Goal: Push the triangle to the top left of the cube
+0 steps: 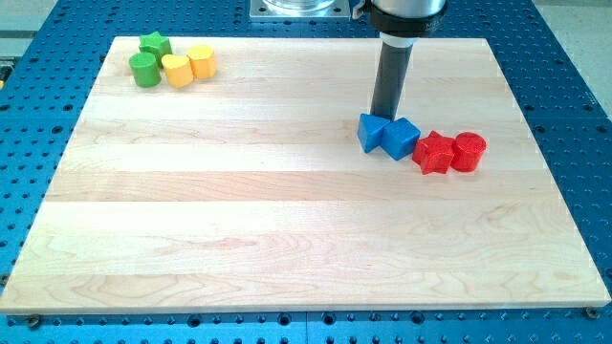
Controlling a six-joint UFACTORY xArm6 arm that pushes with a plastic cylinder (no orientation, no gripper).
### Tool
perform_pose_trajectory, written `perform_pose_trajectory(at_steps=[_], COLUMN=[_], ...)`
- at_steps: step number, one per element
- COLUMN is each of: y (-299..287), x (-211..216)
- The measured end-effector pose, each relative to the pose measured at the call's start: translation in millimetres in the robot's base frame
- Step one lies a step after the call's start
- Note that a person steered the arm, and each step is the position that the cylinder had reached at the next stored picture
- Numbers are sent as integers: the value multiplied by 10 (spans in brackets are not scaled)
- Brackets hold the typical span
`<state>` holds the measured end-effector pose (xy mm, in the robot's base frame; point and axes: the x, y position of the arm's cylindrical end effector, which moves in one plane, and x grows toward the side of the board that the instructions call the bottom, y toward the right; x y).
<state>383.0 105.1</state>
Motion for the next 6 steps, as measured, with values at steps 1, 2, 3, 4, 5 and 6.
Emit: perform_pose_trajectory(at_steps=[1, 2, 3, 4, 5, 6], y=[-586, -1048, -820, -225, -105, -100], x=[14, 101, 316, 316, 311, 311])
